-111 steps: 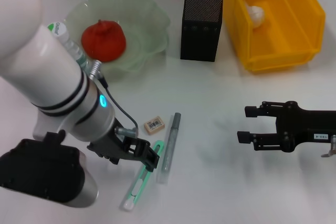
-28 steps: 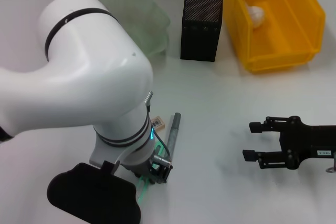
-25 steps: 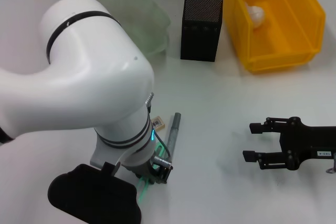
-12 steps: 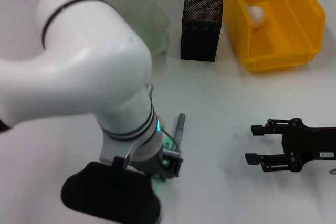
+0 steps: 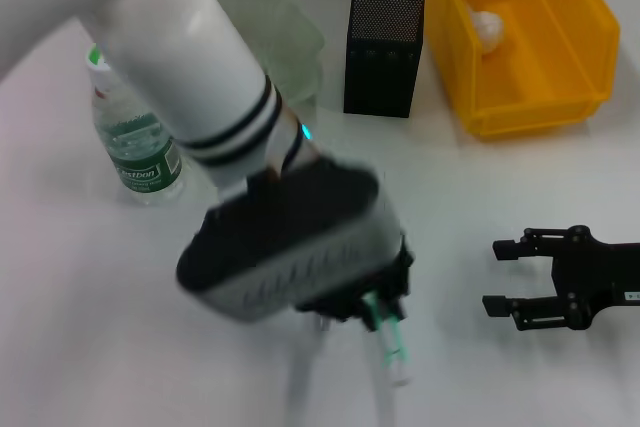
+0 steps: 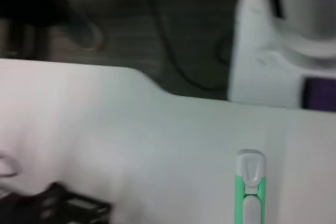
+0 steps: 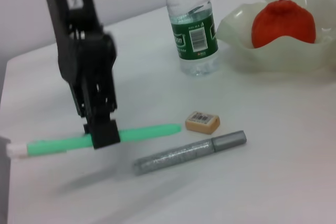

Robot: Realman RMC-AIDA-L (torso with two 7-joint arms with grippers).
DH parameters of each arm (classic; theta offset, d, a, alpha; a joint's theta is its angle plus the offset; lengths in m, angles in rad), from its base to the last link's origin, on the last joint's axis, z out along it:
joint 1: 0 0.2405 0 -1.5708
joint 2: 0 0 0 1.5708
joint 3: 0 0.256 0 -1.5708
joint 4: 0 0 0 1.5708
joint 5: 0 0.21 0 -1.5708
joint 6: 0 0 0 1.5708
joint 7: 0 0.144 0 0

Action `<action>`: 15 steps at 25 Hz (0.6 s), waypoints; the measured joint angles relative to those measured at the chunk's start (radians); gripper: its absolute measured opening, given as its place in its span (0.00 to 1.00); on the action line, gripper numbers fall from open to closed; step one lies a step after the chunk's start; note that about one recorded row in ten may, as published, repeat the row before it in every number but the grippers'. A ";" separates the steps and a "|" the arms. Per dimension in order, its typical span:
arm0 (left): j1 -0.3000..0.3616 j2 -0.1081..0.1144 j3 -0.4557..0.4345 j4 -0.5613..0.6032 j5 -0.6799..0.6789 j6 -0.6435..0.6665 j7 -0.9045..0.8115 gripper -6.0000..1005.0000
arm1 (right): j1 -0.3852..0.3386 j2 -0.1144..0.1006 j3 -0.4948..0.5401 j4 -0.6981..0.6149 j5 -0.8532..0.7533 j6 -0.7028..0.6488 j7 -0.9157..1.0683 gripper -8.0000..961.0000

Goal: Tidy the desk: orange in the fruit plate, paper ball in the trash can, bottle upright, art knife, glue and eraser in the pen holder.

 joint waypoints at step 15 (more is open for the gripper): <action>0.041 0.008 -0.480 -0.331 -0.381 0.003 -0.202 0.19 | -0.001 0.002 0.106 -0.058 0.001 -0.120 -0.044 0.80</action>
